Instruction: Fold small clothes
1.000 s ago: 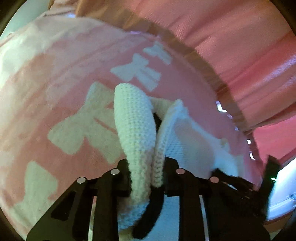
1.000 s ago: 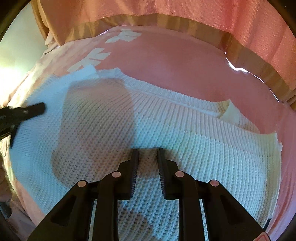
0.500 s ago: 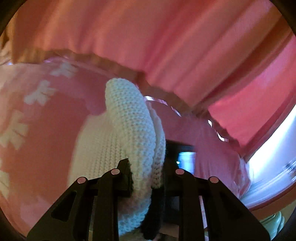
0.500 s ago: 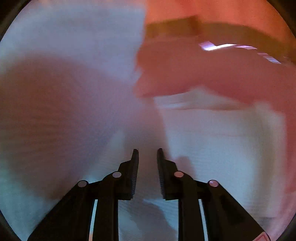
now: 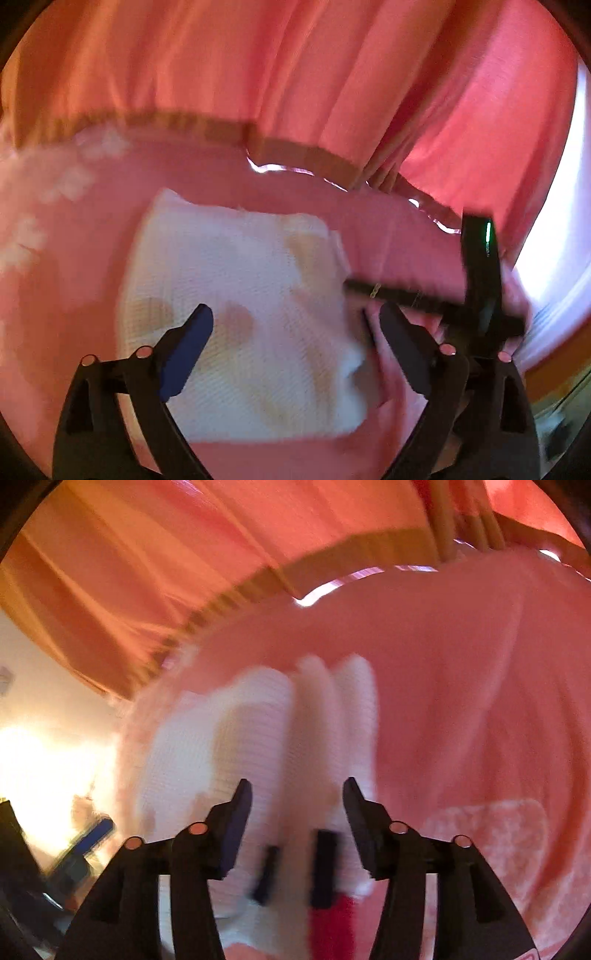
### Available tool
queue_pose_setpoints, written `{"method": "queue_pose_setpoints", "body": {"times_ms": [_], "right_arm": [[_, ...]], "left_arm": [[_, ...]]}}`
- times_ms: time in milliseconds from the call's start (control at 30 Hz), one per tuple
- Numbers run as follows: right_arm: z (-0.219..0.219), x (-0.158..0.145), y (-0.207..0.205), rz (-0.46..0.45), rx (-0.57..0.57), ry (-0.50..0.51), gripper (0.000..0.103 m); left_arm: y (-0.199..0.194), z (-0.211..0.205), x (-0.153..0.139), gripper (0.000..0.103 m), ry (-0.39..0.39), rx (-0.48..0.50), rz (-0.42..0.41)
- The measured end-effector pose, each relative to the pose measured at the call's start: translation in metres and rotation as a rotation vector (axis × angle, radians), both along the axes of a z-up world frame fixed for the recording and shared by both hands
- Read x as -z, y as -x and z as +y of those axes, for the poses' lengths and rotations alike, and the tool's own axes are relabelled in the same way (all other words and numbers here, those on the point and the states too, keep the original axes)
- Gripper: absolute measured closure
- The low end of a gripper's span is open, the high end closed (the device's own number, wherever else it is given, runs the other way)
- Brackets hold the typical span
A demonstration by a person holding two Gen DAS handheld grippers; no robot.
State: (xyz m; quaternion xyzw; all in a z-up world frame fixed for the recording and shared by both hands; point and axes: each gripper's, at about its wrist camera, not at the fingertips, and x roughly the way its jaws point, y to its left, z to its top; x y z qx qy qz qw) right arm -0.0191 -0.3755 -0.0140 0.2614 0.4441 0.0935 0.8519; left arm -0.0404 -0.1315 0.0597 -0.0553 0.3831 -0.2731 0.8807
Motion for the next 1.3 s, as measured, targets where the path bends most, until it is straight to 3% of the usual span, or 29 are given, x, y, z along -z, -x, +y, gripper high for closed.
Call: {"method": "queue_pose_setpoints", "body": {"times_ms": [100,233,400,433,467,500,533,567,600,667,733,800,833,967,1033,1067,1100,1167,1233,1300], "right_arm": [[0.011,-0.004,-0.004,-0.017,-0.023,-0.044,0.042],[0.02,-0.005,-0.013,0.003,-0.054,-0.1,0.038],[0.027,0.019,-0.036,0.099,-0.082,-0.12,0.037],[0.029,0.024,-0.04,0.112,-0.088,-0.133,0.038],[0.03,0.027,-0.042,0.114,-0.088,-0.136,0.039],[0.03,0.028,-0.042,0.111,-0.087,-0.129,0.052],[0.033,0.026,-0.045,0.105,-0.095,-0.1,0.074],[0.034,0.024,-0.046,0.099,-0.096,-0.073,0.078],[0.036,0.017,-0.046,0.078,-0.104,-0.058,0.084],[0.035,-0.005,-0.042,-0.001,-0.111,-0.053,0.086],[0.032,-0.037,-0.031,-0.111,-0.116,-0.058,0.086],[0.026,-0.055,-0.023,-0.164,-0.09,0.005,0.085],[0.024,-0.054,-0.026,-0.154,-0.077,0.049,0.082],[0.008,0.014,-0.048,0.124,-0.021,0.112,0.077],[0.002,-0.003,-0.038,0.055,0.001,0.098,0.071],[0.0,-0.011,-0.031,0.022,0.017,0.104,0.069],[-0.004,-0.023,-0.016,-0.019,0.051,0.114,0.061],[-0.008,-0.031,0.008,-0.054,0.064,0.083,0.058],[-0.005,-0.034,0.038,-0.074,0.064,0.044,0.054],[0.007,-0.029,0.061,-0.048,0.046,-0.01,0.051]], "left_arm": [[0.024,0.01,0.016,0.013,-0.099,0.012,-0.059],[0.042,-0.002,0.029,0.013,-0.093,0.048,-0.082],[0.058,-0.042,0.043,0.017,-0.104,0.157,-0.131],[0.056,-0.05,0.049,0.024,-0.125,0.173,-0.124],[0.053,-0.057,0.055,0.044,-0.145,0.183,-0.105],[0.046,-0.064,0.063,0.069,-0.178,0.189,-0.057],[0.038,-0.066,0.069,0.082,-0.186,0.179,-0.02],[0.032,-0.065,0.072,0.091,-0.176,0.161,0.016],[0.024,-0.058,0.071,0.093,-0.127,0.143,0.058],[0.02,-0.048,0.051,0.094,-0.055,0.127,0.068],[0.025,-0.044,0.026,0.094,-0.011,0.137,0.023],[0.031,-0.048,0.007,0.093,0.014,0.156,0.001],[0.031,-0.054,0.007,0.093,0.017,0.168,0.022],[0.018,-0.078,0.058,0.085,-0.057,0.136,0.141],[0.019,-0.071,0.072,0.081,-0.005,0.093,0.229],[0.022,-0.063,0.068,0.066,0.047,0.081,0.236],[0.027,-0.053,0.059,0.045,0.083,0.079,0.216],[0.036,-0.034,0.041,0.027,0.077,0.066,0.127],[0.045,-0.01,0.025,0.022,0.035,0.05,0.028],[0.045,0.014,0.02,0.018,-0.001,0.035,0.016]]}}
